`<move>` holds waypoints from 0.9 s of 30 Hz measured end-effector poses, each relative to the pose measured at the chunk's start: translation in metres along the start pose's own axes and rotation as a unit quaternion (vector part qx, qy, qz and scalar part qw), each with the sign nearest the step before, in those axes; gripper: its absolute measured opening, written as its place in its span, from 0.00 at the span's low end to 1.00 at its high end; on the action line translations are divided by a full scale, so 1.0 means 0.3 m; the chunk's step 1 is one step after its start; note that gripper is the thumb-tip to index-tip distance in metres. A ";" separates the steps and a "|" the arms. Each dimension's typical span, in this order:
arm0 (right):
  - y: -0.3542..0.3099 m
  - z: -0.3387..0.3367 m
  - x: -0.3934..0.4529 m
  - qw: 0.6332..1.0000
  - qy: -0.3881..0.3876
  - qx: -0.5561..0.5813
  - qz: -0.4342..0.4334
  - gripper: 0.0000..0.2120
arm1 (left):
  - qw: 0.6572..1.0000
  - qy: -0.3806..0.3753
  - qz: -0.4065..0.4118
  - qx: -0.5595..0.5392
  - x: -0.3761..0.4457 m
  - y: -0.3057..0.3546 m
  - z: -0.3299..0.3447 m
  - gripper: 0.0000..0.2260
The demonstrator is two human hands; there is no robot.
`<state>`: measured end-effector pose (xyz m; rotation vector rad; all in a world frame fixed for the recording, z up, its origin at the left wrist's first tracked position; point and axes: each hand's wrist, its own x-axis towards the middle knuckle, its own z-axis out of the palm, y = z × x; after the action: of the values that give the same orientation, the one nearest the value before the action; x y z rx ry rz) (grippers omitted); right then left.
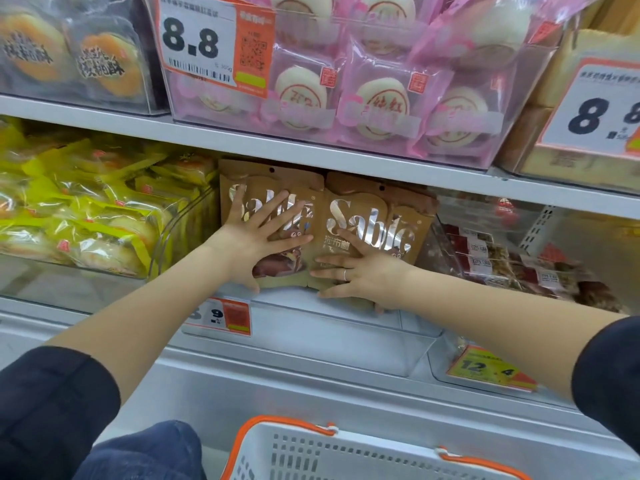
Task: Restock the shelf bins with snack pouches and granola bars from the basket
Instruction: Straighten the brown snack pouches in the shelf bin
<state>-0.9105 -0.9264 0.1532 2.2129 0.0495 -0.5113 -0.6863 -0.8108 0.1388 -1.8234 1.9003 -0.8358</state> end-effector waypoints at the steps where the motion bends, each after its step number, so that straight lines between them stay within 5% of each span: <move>1: -0.002 -0.005 0.000 1.000 -0.001 0.004 -0.002 0.48 | 1.000 -0.003 0.003 0.001 -0.004 0.000 -0.004 0.57; 13: -0.017 -0.043 -0.059 0.997 0.032 0.059 0.024 0.43 | 0.984 0.171 0.046 0.028 -0.071 -0.015 -0.054 0.42; 19: -0.015 -0.089 -0.168 0.979 0.050 0.188 0.067 0.26 | 0.984 0.172 0.035 -0.037 -0.098 -0.007 -0.110 0.26; 21: -0.033 -0.125 -0.216 0.952 0.075 0.277 0.103 0.23 | 0.983 0.153 0.002 -0.103 -0.126 0.018 -0.152 0.21; 24: -0.090 -0.204 -0.336 0.852 0.195 0.451 0.180 0.16 | 0.948 0.095 -0.082 -0.294 -0.189 0.134 -0.249 0.30; 27: -0.178 -0.198 -0.504 0.799 0.332 0.412 0.286 0.10 | 0.919 0.104 -0.073 -0.373 -0.264 0.313 -0.324 0.32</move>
<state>-1.0395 -0.8266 0.2042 2.9477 -0.5601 0.7486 -0.8131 -0.7189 0.1408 -2.4004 2.4718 -0.3604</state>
